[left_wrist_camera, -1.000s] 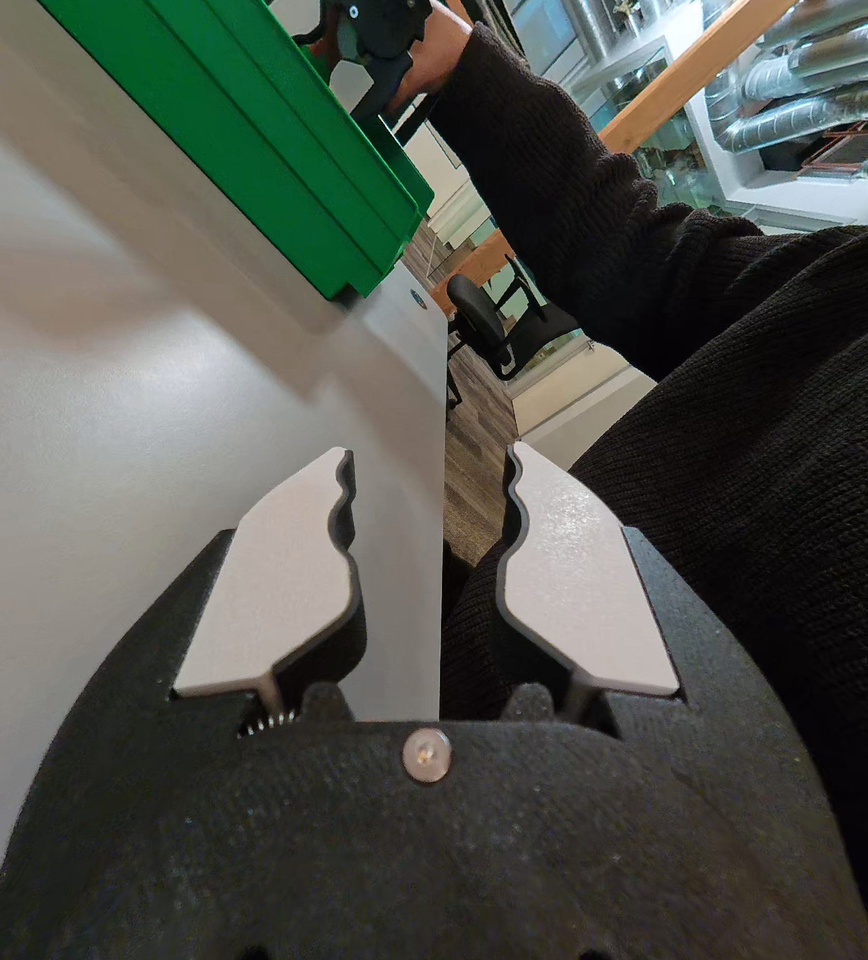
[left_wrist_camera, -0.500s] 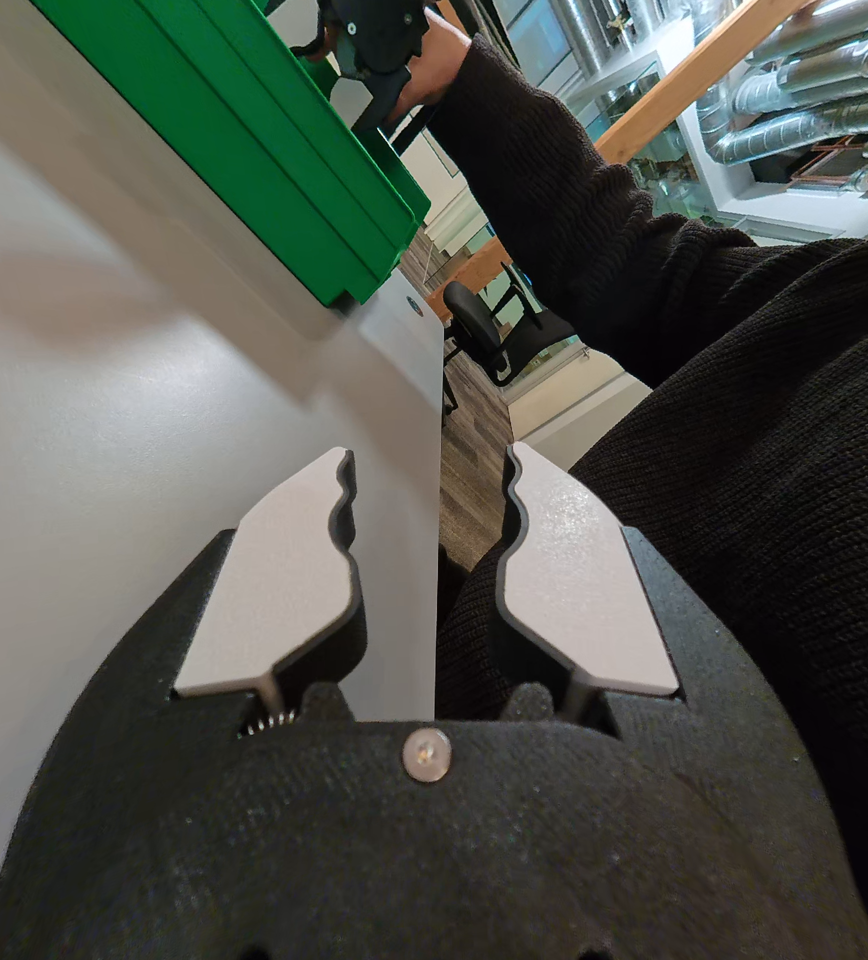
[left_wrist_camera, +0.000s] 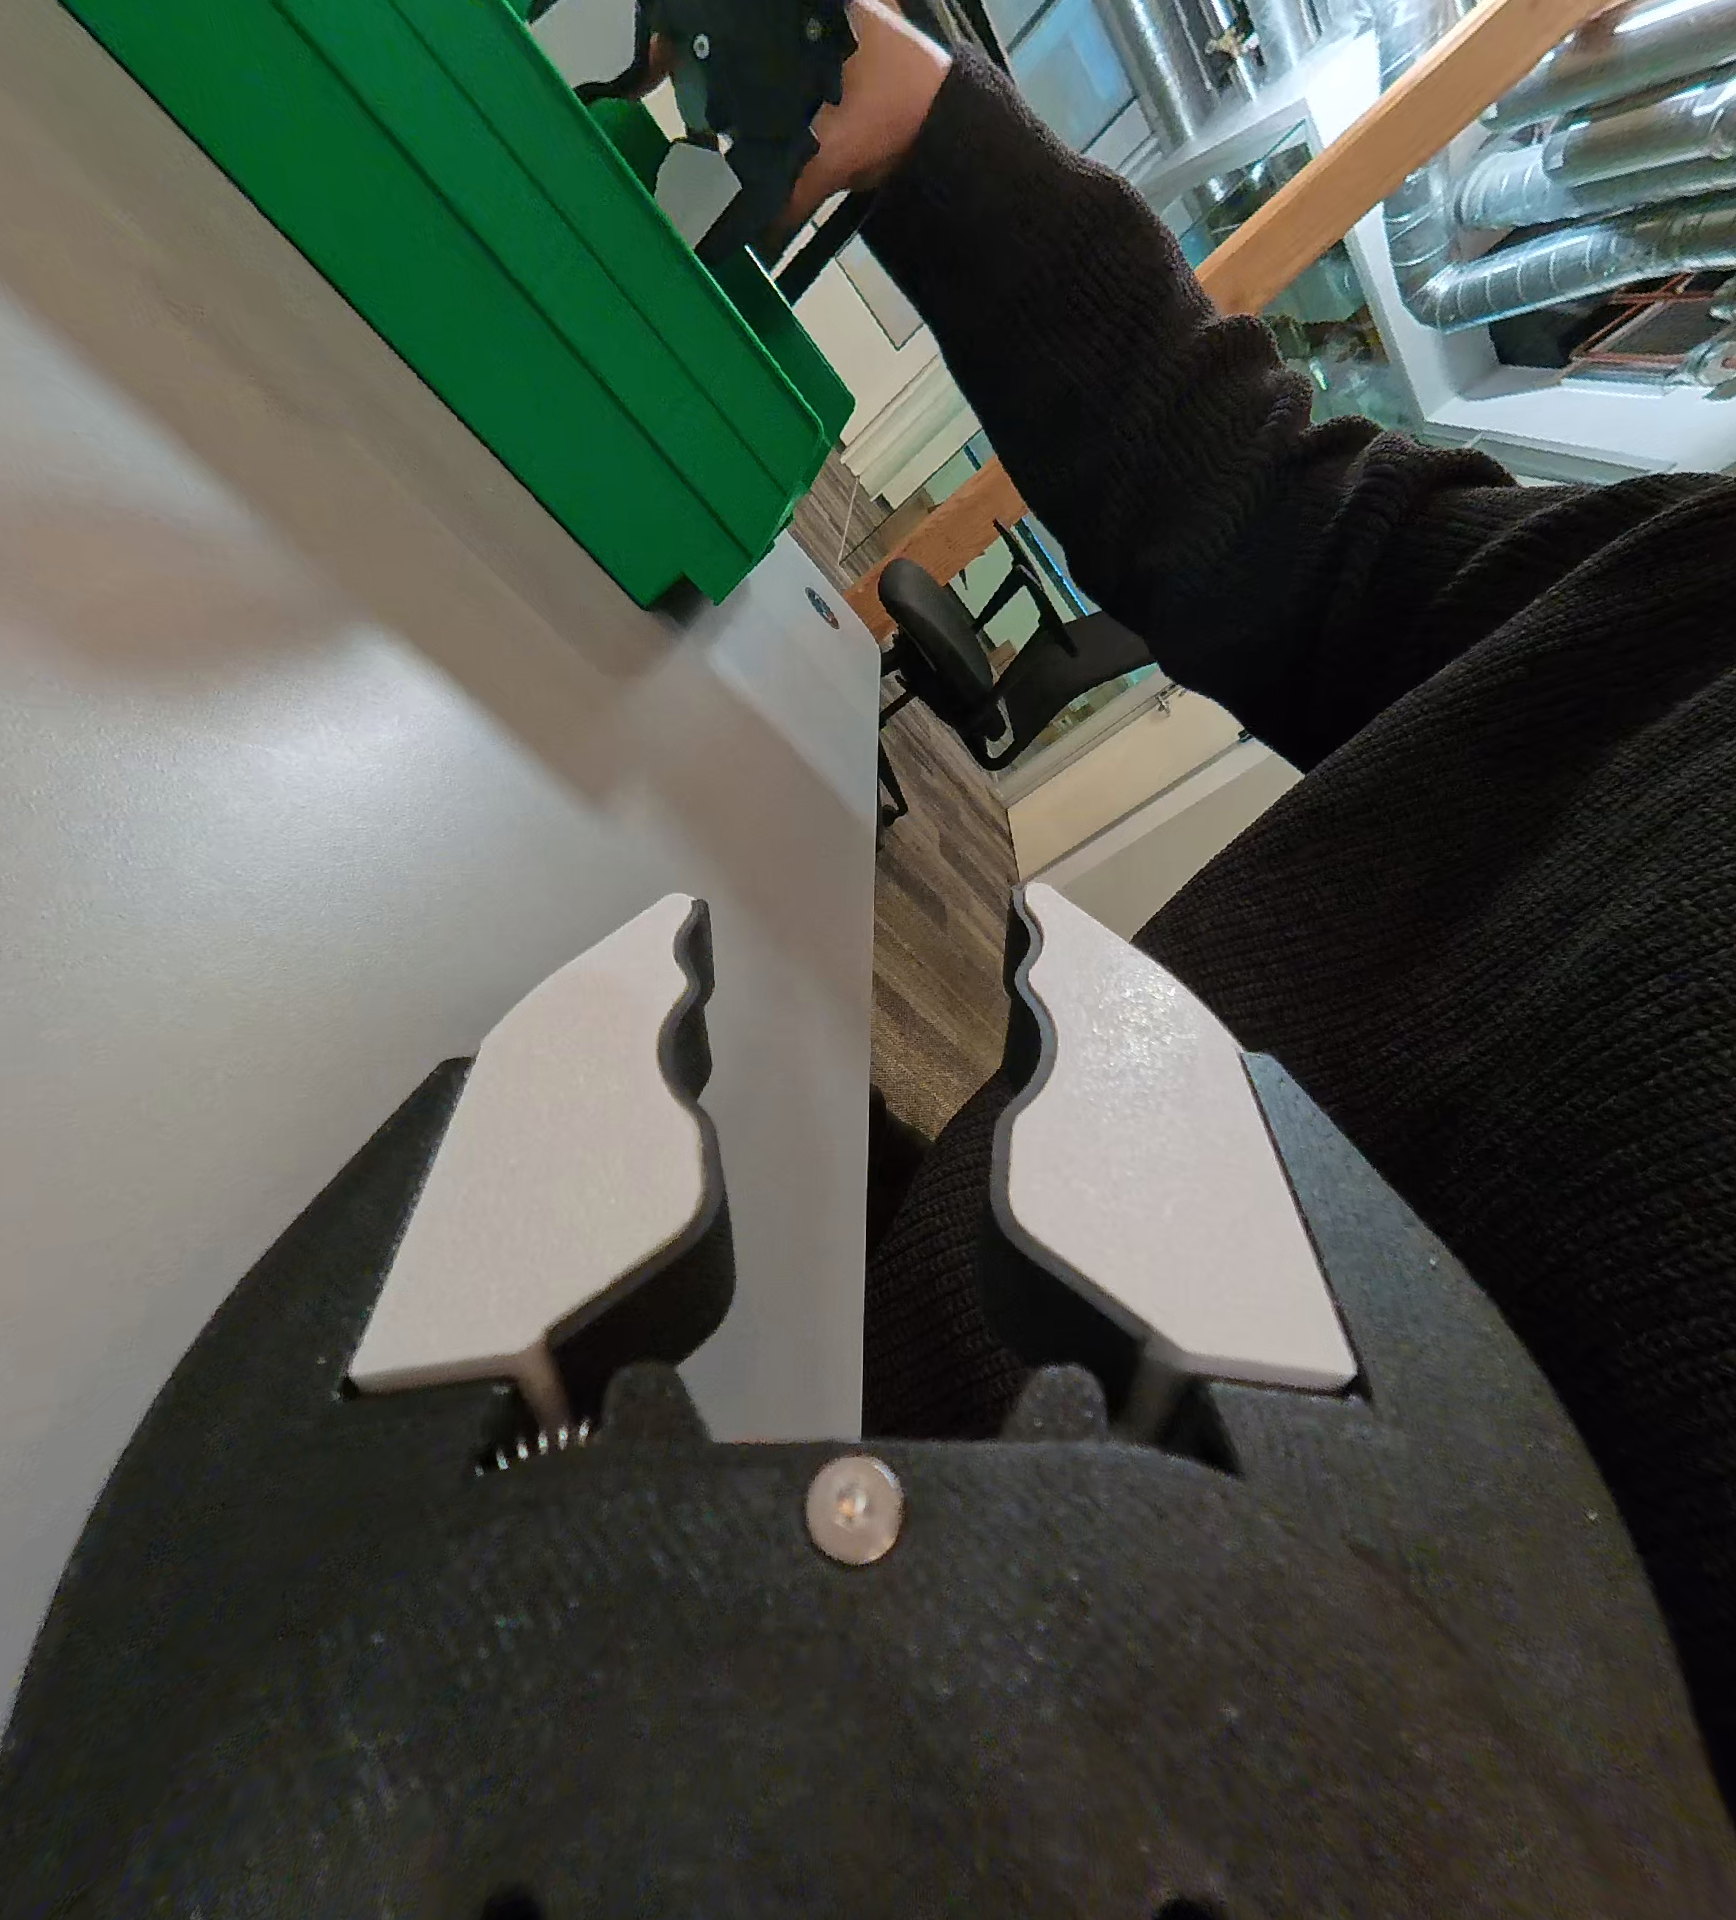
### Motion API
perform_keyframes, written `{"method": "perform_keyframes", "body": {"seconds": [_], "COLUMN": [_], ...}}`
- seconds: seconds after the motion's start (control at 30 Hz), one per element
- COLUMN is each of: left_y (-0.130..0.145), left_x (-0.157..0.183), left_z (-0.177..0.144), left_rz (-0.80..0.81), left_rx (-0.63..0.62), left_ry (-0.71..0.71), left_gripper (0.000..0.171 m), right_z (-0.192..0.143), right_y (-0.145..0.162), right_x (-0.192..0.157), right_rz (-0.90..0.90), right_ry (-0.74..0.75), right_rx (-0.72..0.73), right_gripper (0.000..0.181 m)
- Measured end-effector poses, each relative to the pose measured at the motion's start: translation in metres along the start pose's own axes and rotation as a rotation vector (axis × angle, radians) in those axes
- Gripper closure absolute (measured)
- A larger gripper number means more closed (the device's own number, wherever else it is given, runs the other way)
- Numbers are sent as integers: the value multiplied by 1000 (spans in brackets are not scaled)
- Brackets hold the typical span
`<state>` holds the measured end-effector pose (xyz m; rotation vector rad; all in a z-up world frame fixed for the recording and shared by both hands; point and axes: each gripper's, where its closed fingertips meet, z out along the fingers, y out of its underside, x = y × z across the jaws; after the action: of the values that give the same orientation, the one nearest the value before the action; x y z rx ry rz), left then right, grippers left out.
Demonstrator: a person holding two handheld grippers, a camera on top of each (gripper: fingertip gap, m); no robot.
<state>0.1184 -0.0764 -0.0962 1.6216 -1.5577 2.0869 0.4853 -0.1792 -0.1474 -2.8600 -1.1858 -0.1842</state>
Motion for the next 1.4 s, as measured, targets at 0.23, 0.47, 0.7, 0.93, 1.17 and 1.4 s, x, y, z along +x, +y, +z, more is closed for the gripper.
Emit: {"method": "perform_keyframes", "body": {"seconds": [0.23,0.47,0.7,0.93,1.17,1.4], "left_y": [0,0,1,1,1,0], "left_x": [0,0,1,1,1,2], "left_z": [-1,-1,-1,-2,-2,-2], "left_rz": [-2,-6,-6,-13,-14,-16], "left_rx": [-2,-5,-8,-8,-8,-4], "left_ry": [-1,2,2,6,7,9], "left_gripper": [117,117,117,117,117,117], "right_z": [-1,-2,-3,-3,-3,-8], "right_y": [1,-12,-21,-23,-24,-26], "right_x": [0,-3,-1,-3,-2,2], "right_rz": [-7,-11,-34,-41,-46,-27], "right_ry": [-2,-5,7,2,4,21], "right_rx": [-20,27,24,26,27,45], "right_gripper": [133,133,133,134,135,130]}}
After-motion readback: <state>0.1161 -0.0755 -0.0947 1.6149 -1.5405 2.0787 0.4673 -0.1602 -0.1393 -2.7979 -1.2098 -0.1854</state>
